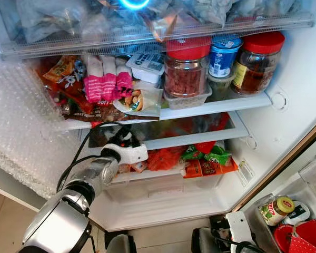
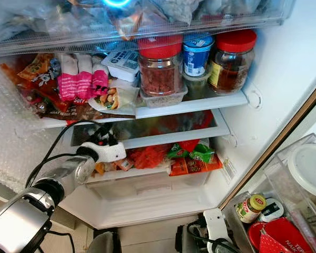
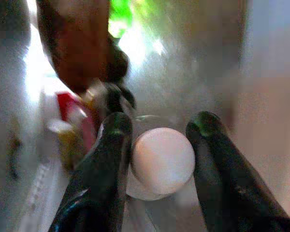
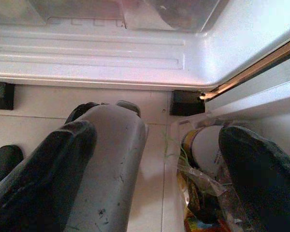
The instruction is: Restocking fridge
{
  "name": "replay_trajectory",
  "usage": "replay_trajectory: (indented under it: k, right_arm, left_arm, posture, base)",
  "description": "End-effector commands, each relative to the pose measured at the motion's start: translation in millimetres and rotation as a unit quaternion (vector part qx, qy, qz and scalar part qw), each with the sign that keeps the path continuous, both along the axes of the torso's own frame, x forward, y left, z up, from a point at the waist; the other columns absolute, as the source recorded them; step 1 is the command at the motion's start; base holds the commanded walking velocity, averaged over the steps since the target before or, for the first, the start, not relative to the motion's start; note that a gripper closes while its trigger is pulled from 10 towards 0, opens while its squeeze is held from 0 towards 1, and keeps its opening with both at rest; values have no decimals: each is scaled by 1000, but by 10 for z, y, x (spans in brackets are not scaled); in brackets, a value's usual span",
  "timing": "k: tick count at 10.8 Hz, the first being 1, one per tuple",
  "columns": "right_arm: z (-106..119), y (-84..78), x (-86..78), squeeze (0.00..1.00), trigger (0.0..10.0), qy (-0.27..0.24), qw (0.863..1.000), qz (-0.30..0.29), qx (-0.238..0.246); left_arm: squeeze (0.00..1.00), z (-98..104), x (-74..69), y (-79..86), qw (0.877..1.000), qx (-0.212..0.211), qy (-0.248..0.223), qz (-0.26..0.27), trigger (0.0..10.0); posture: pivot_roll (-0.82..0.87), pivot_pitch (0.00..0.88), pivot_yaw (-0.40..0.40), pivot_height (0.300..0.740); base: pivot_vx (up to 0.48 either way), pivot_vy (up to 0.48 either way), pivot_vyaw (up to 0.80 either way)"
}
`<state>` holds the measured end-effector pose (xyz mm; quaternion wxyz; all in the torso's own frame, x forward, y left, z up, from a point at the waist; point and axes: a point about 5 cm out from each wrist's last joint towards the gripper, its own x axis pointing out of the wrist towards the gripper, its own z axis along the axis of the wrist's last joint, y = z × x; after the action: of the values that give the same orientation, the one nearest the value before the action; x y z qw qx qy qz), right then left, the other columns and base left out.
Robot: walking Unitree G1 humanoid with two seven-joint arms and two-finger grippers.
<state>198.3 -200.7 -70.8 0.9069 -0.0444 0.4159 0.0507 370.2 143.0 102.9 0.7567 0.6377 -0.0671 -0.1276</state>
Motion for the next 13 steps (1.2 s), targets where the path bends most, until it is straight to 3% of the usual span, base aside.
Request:
replay_trajectory:
  k: [1,9,13]
  right_arm:
    - [-240,-47,-489,0,10000,100,995,-9,-8]
    - [-227,-55,-456,0,10000,97,995,-9,-8]
    - [-219,-53,-435,0,10000,95,995,-7,-7]
  left_arm:
    - [1000,-58,-23,89,1000,4,16,16,10000]
    - [1000,122,25,53,998,-54,-32,3,10000]
    - [1000,142,-4,-63,992,-118,-10,-36,10000]
  posture:
    - [-50,196,39,621]
    - [-40,183,35,621]
    - [-29,171,36,621]
  base:
    - [0,0,0]
    - [0,0,0]
    - [0,0,0]
